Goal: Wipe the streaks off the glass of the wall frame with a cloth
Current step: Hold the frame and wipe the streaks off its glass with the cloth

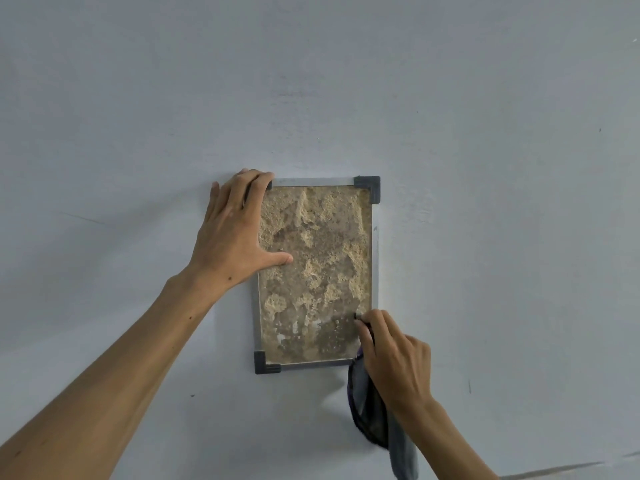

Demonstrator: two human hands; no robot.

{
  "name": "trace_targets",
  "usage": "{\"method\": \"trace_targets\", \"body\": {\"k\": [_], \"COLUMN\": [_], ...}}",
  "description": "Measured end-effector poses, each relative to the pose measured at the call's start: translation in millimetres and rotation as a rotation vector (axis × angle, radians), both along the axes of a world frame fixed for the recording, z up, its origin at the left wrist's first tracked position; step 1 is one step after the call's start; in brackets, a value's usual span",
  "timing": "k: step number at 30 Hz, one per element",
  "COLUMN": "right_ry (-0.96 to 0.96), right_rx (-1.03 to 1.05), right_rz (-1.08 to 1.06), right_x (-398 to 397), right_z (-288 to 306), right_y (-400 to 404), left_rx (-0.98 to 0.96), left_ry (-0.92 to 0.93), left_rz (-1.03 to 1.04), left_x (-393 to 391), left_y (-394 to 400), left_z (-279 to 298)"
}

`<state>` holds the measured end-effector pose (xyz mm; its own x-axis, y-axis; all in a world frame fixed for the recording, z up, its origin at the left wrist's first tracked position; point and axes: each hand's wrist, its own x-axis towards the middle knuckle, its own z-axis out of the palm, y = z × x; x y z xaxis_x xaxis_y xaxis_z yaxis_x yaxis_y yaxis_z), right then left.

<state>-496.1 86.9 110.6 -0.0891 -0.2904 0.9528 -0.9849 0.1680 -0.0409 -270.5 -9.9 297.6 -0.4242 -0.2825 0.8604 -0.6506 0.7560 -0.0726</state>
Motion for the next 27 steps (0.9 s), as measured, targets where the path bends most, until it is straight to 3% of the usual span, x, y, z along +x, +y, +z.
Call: {"method": "trace_targets", "body": {"k": [4,11,17,23,27], "right_ry": [-0.118,0.024,-0.096,0.024,-0.042], "right_rx": [-0.087,0.06,-0.079,0.052,0.002], "right_rz": [-0.007,0.032,0.007,0.057,0.054], "right_x": [1.3,1.4,2.9,8.7,9.0], "right_z": [32.9,-14.1,38.5,-8.5,19.6], "right_y": [-4.3,2.8,-4.6,-0.3,-2.3], "left_rx": [0.013,0.009,0.025,0.028,0.033], "left_ry": [0.004,0.019,0.018,0.016,0.019], "left_rz": [-0.003,0.003,0.001,0.003,-0.002], "left_x": [-0.3,-0.4,0.3,-0.4,-0.5], "left_y": [-0.3,2.4,3.4,2.2,1.6], "left_z": [-0.5,-0.4,0.1,-0.1,-0.3]}}
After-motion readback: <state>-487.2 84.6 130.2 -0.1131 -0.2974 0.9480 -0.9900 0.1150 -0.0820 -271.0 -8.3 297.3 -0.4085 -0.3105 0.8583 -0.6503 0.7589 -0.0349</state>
